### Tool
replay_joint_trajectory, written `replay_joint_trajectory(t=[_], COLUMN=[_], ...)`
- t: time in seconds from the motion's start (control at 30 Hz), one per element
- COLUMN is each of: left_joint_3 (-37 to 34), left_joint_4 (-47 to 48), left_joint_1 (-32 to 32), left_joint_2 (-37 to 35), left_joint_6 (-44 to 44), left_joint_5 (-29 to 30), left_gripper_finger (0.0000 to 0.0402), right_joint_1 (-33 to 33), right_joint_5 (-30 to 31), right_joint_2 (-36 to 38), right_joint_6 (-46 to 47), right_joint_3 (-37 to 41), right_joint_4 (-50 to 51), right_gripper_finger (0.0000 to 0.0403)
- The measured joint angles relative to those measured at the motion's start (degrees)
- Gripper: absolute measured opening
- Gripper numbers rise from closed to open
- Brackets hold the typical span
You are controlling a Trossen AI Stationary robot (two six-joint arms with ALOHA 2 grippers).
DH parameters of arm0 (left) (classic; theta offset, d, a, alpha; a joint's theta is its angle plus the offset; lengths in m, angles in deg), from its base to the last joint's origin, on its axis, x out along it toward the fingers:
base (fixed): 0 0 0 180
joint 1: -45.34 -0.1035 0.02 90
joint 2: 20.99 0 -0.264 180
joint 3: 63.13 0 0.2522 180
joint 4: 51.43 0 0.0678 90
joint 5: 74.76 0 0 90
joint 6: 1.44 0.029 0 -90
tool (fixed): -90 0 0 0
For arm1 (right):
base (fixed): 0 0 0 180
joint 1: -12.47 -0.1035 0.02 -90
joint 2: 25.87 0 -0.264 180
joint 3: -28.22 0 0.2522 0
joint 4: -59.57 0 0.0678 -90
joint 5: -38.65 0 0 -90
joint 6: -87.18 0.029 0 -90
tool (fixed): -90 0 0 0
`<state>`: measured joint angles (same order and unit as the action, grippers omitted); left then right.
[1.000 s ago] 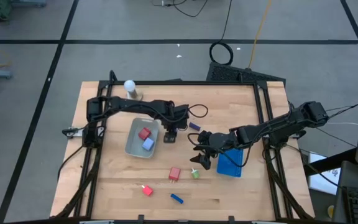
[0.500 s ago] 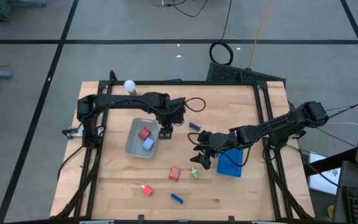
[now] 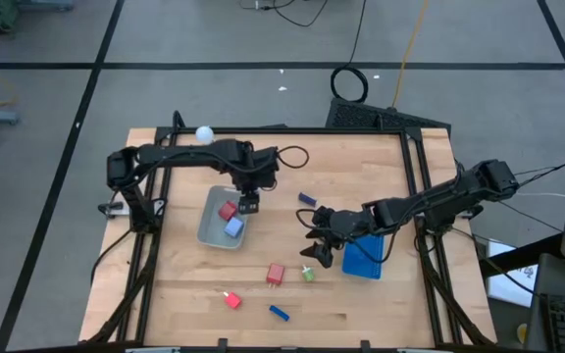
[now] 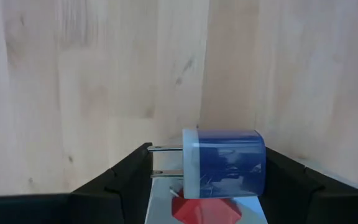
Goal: Pick & Place Office items
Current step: Put the purple charger adapter into the gray bin
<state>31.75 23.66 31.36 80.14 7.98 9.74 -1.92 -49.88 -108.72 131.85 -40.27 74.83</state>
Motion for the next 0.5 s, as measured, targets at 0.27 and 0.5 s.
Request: replay_joint_trajectory(t=[0.27, 0.5], left_joint_3=[-8.60, -13.94], left_joint_4=[-6.26, -7.79], left_joint_1=[0.17, -0.20], left_joint_2=[-5.83, -12.02], left_joint_6=[-2.75, -3.54], left_joint_5=[-0.45, -0.03], left_gripper_finger=[0.0230, 0.0230], right_joint_1=[-2.09, -2.12], right_joint_5=[0.24, 0.37], right_joint_2=[0.00, 0.00], right_joint_6=[1.59, 2.47], right_joint_3=[-0.01, 0.01], right_joint_4=[0.02, 0.04], right_gripper_finger=[0.0311, 0.0311])
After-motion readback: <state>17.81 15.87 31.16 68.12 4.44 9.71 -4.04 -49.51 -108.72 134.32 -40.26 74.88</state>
